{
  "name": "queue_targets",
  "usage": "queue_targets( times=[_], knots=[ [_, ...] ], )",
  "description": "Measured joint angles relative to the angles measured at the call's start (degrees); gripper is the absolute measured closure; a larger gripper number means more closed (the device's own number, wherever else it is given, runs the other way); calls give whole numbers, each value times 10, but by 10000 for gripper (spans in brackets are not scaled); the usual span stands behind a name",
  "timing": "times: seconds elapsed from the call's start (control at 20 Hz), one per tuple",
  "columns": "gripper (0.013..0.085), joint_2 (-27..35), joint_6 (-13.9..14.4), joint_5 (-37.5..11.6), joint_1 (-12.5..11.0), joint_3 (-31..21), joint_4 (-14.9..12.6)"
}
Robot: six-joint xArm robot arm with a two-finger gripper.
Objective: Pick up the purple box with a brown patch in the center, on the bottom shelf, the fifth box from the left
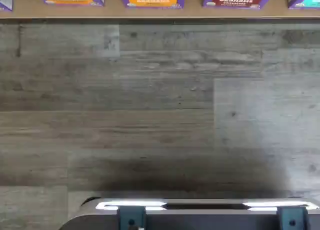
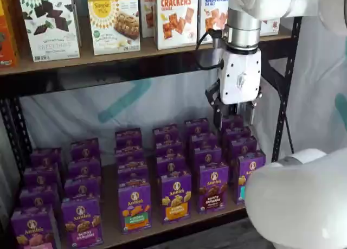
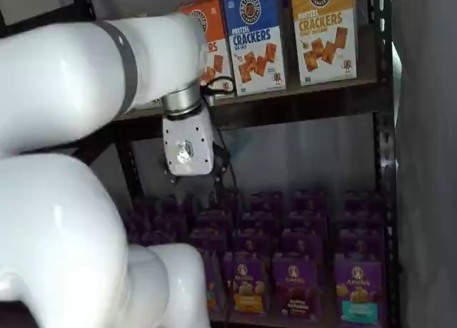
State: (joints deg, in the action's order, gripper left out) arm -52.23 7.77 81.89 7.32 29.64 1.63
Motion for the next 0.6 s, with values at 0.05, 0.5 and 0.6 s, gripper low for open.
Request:
queue_targets(
  times=[0.05,0.5,0.6],
  knots=[
    [130,-8,2,-11,1,-6,-3],
    [130,-21,2,-47,2,-31,-4],
    [130,-16,7,-64,6,-43,-11]
  ],
)
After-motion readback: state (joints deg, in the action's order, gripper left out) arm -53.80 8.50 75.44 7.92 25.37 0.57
